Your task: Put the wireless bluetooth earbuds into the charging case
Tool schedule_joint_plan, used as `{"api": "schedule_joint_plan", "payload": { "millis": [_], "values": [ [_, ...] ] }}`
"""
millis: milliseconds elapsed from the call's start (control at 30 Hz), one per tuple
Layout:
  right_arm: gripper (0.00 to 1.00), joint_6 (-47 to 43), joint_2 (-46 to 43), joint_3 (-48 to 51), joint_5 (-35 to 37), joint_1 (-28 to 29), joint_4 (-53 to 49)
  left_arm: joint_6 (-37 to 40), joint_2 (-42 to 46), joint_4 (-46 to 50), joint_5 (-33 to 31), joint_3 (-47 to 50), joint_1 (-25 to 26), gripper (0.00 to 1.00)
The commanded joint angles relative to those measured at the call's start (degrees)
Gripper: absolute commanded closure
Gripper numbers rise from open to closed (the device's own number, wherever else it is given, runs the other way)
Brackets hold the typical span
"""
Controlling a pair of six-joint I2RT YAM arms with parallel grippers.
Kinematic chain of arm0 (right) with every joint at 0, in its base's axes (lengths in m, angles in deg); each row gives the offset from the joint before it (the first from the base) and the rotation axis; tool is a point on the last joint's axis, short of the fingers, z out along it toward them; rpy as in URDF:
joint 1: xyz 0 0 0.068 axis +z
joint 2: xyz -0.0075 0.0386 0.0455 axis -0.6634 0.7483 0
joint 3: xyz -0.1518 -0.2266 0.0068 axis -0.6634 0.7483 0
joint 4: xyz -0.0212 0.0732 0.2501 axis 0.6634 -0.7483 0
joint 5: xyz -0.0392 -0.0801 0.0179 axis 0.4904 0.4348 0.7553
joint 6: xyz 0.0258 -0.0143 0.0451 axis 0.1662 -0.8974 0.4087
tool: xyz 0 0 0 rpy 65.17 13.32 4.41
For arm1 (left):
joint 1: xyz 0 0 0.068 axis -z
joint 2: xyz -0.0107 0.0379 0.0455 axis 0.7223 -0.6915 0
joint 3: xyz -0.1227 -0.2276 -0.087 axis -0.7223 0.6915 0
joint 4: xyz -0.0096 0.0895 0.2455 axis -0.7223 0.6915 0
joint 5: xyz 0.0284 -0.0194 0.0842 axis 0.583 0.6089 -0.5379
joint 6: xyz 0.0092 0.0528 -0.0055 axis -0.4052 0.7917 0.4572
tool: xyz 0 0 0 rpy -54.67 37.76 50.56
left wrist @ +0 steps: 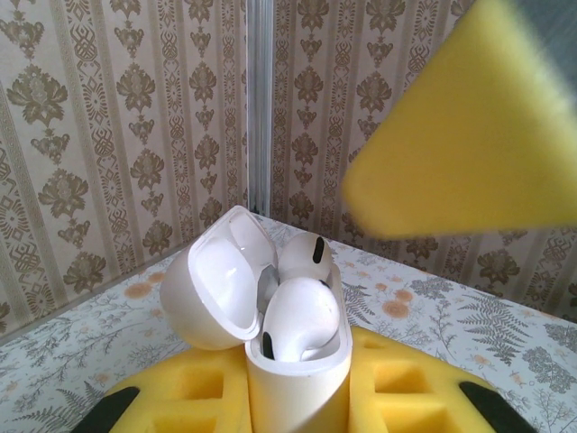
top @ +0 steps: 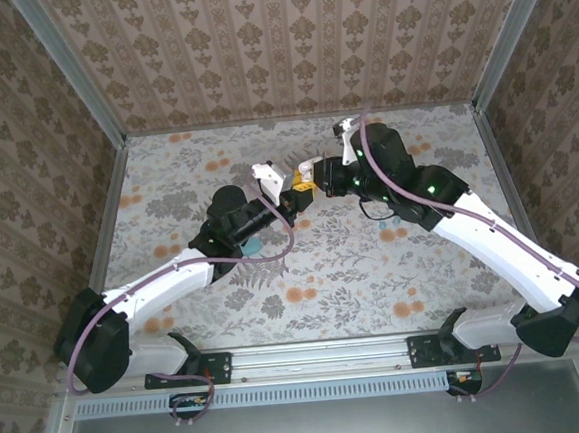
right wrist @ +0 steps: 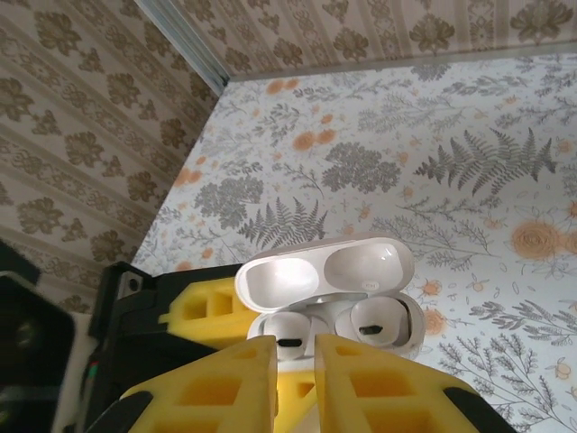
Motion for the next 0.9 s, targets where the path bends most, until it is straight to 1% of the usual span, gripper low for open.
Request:
{"api": "schedule_joint_plan", "payload": {
  "millis": [0, 133, 333, 633, 700, 867],
  "values": [
    [0.79, 0.4, -3.4, 1.4, -1.0, -0.3, 1.8, 1.0, 1.9, -1.2, 0.7, -0.8, 0.1, 0.78],
    [0.8, 0.8, -2.1, 0.7, -4.8, -0.4, 1.8, 0.8, 1.7, -1.4, 1.0, -0.9, 0.0, 0.78],
    [0.8, 1.3, 0.4, 0.5, -7.2, -0.3, 3.3, 0.8, 2.1, -1.1, 1.5, -1.1, 0.0, 0.78],
    [0.8, 1.1, 3.3, 0.1, -6.6, -0.9, 2.4, 0.6, 2.3, -1.9, 3.7, -1.1, 0.1, 0.78],
    [0.8, 1.0, 3.2, -0.2, -6.8, -1.0, 0.9, 0.7, 2.4, -1.8, 3.8, -1.0, 0.1, 0.78],
    [0.77, 0.8, -0.1, 0.5, -6.4, -1.3, 1.8, 0.7, 2.7, -2.4, 3.3, -0.6, 0.0, 0.77]
  ]
}}
